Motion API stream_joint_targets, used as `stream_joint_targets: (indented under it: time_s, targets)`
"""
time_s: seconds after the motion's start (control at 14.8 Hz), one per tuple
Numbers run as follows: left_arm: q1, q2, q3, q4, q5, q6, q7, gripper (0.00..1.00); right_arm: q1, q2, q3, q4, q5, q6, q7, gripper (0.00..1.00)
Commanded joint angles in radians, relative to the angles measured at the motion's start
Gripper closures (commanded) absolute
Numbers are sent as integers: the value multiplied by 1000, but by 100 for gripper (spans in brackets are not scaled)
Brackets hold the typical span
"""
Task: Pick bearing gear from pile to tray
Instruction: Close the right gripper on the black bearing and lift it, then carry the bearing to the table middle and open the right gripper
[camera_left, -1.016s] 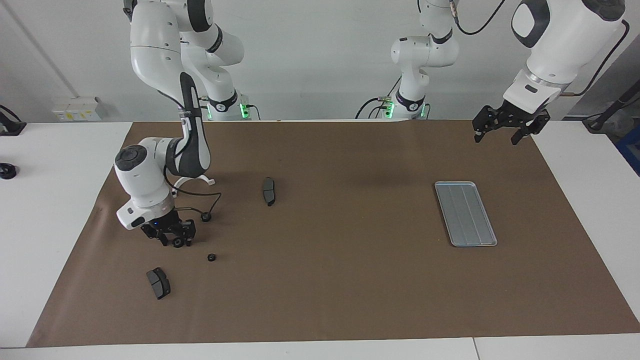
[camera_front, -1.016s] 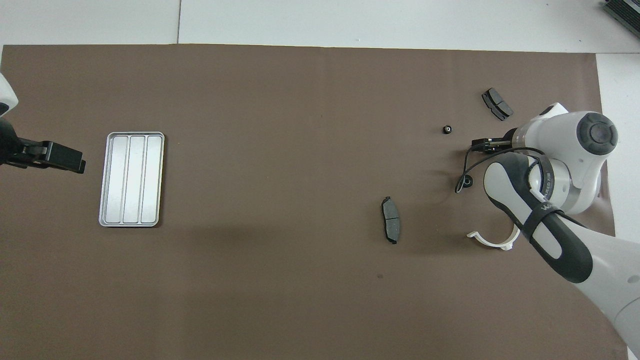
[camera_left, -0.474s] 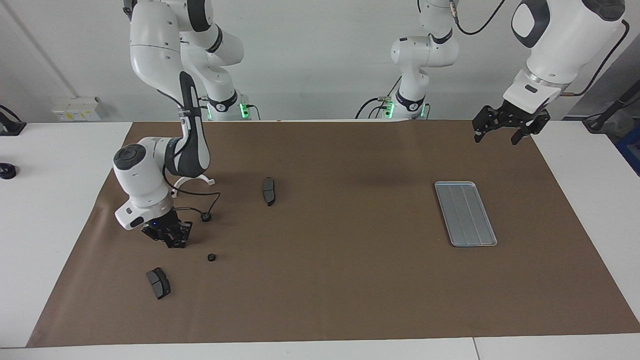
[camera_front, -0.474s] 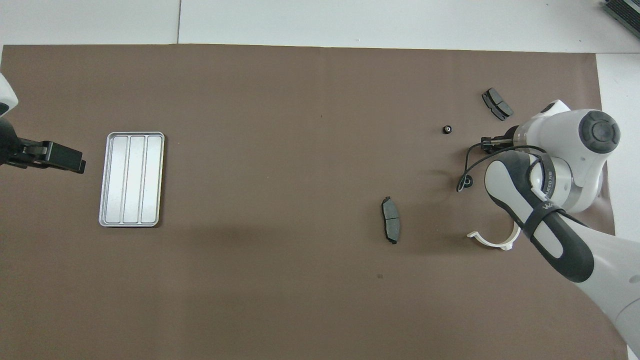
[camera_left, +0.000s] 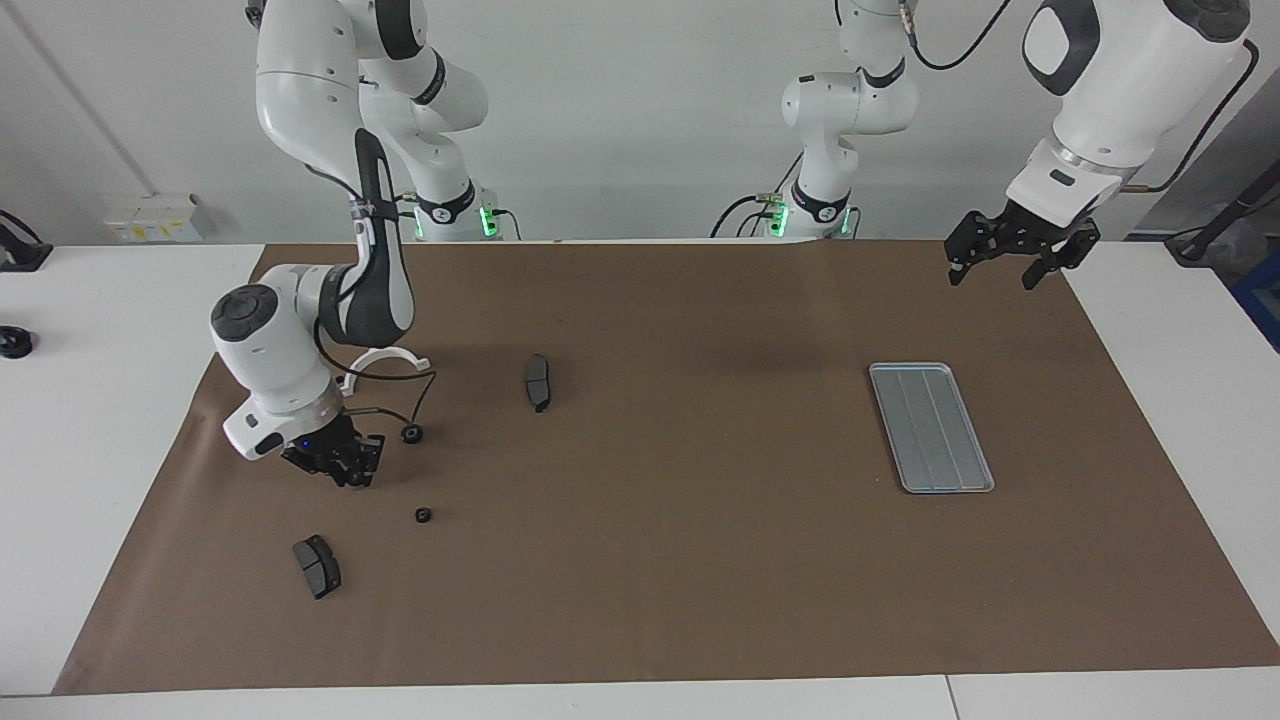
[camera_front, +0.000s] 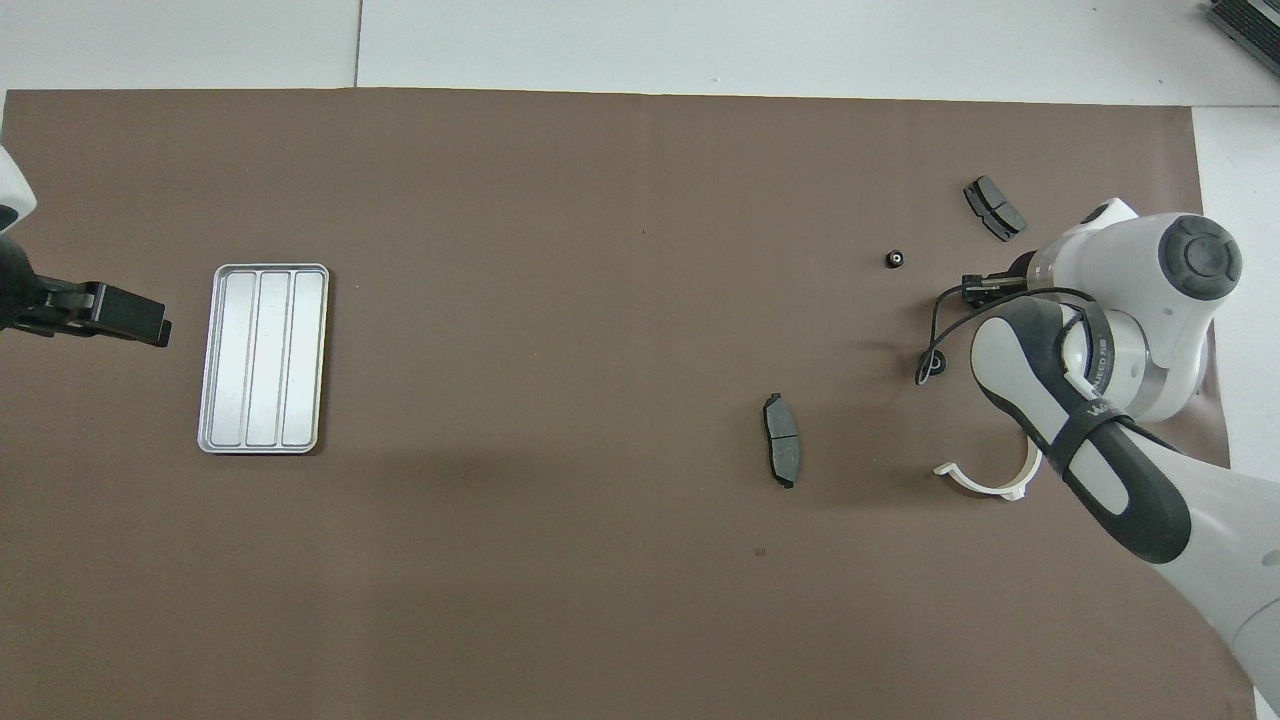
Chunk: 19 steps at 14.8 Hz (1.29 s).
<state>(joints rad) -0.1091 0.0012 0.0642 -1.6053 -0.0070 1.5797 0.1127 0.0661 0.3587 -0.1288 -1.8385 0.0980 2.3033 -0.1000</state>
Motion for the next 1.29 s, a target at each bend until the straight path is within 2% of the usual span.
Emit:
stream_joint_targets:
  time_s: [0.0, 0.34, 0.61, 0.81, 1.02, 1.22]
  targets:
    - [17, -18, -9, -21, -16, 0, 5, 0, 38, -78, 21, 4, 20, -68, 80, 100]
    - [17, -18, -9, -21, -16, 0, 5, 0, 259, -76, 35, 62, 17, -62, 444, 100]
    - [17, -18, -9, -21, -16, 0, 5, 0, 461, -40, 35, 67, 16, 27, 716, 100]
    - [17, -17, -9, -21, -16, 0, 5, 0, 566, 20, 35, 82, 6, 102, 813, 100]
    - [17, -18, -9, -21, -16, 0, 5, 0, 639, 146, 34, 168, -21, 133, 916, 100]
    - [17, -18, -9, -21, -16, 0, 5, 0, 668, 170, 35, 168, -72, 146, 919, 100]
